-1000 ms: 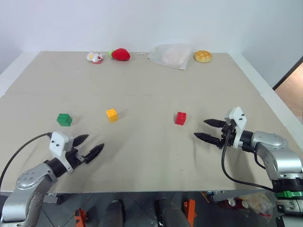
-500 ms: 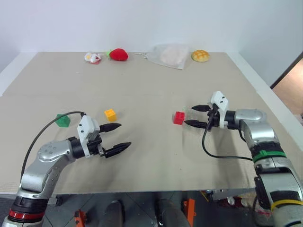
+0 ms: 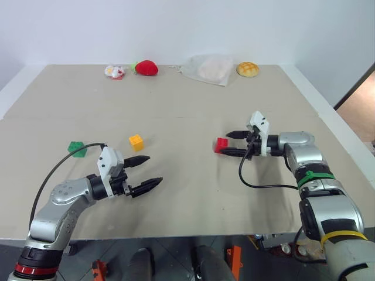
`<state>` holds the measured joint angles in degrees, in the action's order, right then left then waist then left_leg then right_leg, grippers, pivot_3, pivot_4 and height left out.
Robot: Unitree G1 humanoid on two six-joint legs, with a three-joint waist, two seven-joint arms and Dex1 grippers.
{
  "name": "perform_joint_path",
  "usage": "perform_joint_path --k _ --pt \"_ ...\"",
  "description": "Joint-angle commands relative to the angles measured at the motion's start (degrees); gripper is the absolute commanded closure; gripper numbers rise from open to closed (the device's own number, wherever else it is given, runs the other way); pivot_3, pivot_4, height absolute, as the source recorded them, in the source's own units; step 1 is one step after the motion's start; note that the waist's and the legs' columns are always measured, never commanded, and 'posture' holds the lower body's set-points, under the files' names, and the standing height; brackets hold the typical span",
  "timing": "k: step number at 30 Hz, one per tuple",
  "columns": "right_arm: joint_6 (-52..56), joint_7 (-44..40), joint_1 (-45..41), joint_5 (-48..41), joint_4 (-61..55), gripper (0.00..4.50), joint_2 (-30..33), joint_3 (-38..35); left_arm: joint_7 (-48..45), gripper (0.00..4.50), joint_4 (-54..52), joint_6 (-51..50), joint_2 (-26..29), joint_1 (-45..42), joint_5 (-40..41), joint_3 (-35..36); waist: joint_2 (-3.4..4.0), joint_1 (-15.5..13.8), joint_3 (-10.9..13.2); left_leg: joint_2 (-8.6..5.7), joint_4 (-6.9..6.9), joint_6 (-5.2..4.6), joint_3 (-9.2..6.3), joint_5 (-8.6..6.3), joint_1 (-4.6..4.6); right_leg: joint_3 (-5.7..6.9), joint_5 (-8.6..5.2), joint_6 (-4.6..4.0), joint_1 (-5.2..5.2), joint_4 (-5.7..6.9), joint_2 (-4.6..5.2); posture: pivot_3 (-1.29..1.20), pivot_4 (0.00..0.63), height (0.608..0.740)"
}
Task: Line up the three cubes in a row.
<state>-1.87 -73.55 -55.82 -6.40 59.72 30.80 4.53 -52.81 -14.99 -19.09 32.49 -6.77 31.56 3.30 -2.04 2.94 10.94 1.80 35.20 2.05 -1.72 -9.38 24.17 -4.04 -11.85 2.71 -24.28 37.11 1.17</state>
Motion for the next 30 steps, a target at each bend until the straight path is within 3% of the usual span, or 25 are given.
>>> perform_joint_path --k 1,5,12,17,30 --pt "-0.92 -1.25 -2.29 0.01 0.9 2.09 -0.22 -1.23 0.5 0.08 -2.39 0.79 0.15 0.36 0.72 1.85 0.0 -0.02 0.0 0.0 0.03 0.0 0.0 0.0 0.02 0.0 0.0 0.01 0.0 0.0 0.0 0.0 0.15 0.739" --pt "-0.76 -3.68 -2.29 -0.06 1.2 3.25 -0.15 -1.14 0.68 0.08 -2.03 1.13 0.35 0.52 0.66 2.41 0.0 -0.04 0.0 -0.02 0.09 0.0 0.02 0.0 0.05 -0.02 0.01 0.03 0.01 0.0 0.03 0.0 0.15 0.739" --pt "2.56 -6.26 -3.73 -1.51 -0.84 3.24 0.55 -2.29 0.0 0.08 -0.04 1.02 0.55 -0.45 0.99 3.45 0.01 -0.04 0.01 -0.01 0.12 0.0 0.02 0.0 0.04 -0.02 0.04 0.05 0.01 0.01 0.01 0.0 0.15 0.739" --pt "8.21 -15.27 3.43 -4.58 -17.63 3.24 0.96 0.29 -1.36 0.08 1.46 0.75 0.8 -0.71 1.46 3.8 0.03 -0.1 0.01 0.01 0.12 0.0 0.02 0.0 0.05 -0.03 0.04 0.06 0.0 0.03 -0.01 0.0 0.15 0.739" --pt "12.69 -15.14 14.7 -8.23 -40.2 3.24 1.68 3.0 -8.95 0.08 7.27 1.17 2.53 -3.2 2.29 4.19 0.04 -0.13 0.01 0.06 0.25 0.01 0.01 -0.02 0.05 -0.01 0.11 0.08 0.01 0.06 -0.06 0.0 0.15 0.739"
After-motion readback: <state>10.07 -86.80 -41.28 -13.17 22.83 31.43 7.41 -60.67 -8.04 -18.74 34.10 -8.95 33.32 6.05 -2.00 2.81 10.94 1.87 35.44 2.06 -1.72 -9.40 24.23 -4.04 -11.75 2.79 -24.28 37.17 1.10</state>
